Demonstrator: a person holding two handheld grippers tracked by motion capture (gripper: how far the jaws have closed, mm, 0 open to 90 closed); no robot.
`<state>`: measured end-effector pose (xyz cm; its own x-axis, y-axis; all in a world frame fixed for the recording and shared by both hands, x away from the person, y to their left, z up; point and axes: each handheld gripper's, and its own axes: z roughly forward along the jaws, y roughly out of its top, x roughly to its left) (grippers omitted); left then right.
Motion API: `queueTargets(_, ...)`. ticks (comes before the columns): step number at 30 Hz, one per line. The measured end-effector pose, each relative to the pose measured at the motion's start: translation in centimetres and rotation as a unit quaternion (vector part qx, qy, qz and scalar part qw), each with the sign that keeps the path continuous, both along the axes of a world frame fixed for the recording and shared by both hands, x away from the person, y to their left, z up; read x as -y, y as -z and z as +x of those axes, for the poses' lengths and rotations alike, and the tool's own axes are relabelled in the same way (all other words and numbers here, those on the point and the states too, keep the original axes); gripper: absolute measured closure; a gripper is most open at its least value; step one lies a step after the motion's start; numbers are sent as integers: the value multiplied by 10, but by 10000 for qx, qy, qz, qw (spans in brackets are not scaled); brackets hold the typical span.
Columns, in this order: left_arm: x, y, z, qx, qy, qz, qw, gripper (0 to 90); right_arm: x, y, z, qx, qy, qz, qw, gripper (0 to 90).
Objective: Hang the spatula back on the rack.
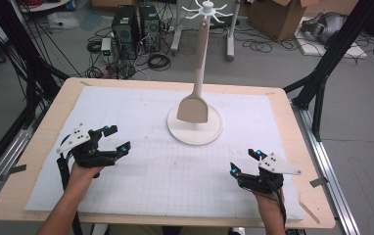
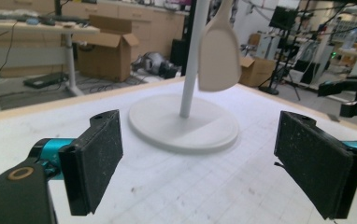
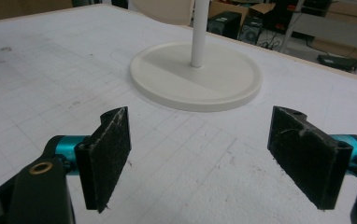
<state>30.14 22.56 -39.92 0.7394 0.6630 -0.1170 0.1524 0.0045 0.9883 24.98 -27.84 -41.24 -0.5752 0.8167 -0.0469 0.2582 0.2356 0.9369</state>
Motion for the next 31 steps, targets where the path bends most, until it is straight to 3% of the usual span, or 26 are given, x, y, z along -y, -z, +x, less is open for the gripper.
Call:
queueTargets(4, -5, 5, -4, 18, -95, -89, 9999, 161, 1, 2, -2, -21, 49, 25, 10000, 206)
queueTargets(20, -10, 22, -7, -87, -126, -56, 9999, 167, 8, 13, -8, -151, 228, 39, 9996, 207)
queueTargets(31, -11, 25, -7, -117, -164, -49, 9998, 168, 8, 14, -6, -128, 226, 51, 9996, 207)
